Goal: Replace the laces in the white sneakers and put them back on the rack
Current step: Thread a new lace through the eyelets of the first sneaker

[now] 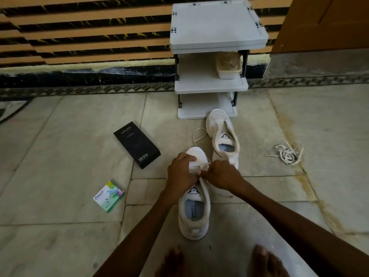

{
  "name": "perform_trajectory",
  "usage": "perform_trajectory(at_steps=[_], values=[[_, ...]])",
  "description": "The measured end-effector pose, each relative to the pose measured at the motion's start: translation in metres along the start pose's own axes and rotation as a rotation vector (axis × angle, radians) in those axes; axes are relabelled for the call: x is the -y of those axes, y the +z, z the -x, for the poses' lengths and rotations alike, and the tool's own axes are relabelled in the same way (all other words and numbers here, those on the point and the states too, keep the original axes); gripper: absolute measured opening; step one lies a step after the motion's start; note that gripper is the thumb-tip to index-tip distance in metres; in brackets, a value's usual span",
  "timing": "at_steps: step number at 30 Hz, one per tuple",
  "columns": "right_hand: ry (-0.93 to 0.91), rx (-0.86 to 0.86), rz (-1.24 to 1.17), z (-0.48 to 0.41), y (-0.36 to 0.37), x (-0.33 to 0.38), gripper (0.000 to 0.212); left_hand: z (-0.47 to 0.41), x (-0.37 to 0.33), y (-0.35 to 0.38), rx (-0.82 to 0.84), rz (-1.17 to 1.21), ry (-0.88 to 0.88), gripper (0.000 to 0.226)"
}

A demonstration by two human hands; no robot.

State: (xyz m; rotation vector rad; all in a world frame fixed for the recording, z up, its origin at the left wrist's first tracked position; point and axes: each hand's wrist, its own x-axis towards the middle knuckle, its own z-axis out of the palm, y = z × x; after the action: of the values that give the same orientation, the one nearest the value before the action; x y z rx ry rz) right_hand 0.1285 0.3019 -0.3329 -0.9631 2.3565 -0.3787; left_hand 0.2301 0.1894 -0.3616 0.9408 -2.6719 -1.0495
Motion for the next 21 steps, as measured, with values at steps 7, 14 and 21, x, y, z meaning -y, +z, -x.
perform_trajectory(at_steps=[7, 14, 21], values=[[-0.110, -0.045, -0.195, 0.002, -0.022, 0.014, 0.015, 0.000, -0.005, 0.005, 0.001, -0.155, 0.000, 0.053], [-0.247, 0.144, -1.285, 0.053, -0.154, 0.071, 0.026, 0.004, -0.005, 0.007, -0.037, -0.098, 0.011, 0.044], [-0.406, 0.274, -1.551, 0.069, -0.175, 0.087, 0.025, 0.005, -0.005, 0.008, -0.040, -0.129, -0.021, 0.048]])
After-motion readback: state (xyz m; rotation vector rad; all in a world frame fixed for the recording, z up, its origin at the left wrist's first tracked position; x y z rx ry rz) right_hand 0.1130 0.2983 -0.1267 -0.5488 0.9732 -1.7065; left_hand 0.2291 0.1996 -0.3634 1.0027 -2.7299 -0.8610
